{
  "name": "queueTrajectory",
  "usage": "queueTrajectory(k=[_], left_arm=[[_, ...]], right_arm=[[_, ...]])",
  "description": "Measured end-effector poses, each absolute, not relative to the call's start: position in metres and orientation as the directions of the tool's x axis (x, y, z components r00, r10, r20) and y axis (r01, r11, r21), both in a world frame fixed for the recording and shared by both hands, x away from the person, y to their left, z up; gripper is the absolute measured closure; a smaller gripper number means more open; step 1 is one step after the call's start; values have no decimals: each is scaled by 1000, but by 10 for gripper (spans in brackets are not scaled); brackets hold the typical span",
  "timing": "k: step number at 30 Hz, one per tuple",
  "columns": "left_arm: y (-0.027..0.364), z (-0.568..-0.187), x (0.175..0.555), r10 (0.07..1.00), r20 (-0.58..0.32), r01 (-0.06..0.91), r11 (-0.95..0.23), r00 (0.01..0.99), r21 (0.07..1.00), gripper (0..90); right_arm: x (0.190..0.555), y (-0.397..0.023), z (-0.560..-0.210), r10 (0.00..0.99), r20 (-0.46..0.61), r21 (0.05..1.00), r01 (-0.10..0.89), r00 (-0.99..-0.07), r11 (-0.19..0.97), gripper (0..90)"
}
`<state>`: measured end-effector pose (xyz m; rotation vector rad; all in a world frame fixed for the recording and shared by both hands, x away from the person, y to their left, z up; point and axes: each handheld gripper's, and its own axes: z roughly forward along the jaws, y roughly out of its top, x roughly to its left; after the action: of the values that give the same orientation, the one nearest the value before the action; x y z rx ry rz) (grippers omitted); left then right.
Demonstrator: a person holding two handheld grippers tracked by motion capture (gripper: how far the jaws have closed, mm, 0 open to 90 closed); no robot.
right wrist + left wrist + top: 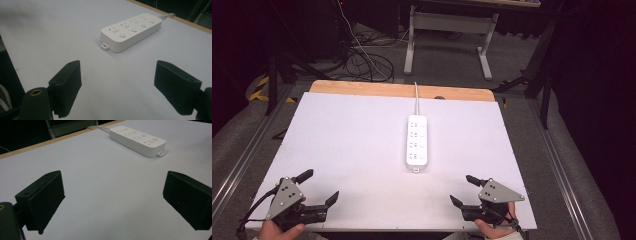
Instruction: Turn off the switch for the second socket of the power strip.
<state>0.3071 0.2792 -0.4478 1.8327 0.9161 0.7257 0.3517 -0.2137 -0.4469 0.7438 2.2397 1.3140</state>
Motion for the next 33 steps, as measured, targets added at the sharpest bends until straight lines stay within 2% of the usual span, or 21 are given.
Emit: queueTrajectory(k=[5,12,18,22,33], left_arm=[[279,-447,306,831,106,276,-298,545,914,46],[281,-444,306,836,71,297,-271,545,916,44],[280,-444,304,837,103,279,-292,537,915,51],[279,-443,301,834,155,251,-329,530,911,51],[282,-441,300,840,129,272,-311,527,911,56]], right_arm=[[353,-214,-447,644,-104,884,226,-758,408,225],[352,-213,-446,640,-117,882,216,-759,418,221],[352,-211,-445,639,-129,879,211,-759,428,227],[354,-208,-443,634,-156,868,201,-758,454,227],[364,-198,-424,619,-152,864,201,-771,462,239]])
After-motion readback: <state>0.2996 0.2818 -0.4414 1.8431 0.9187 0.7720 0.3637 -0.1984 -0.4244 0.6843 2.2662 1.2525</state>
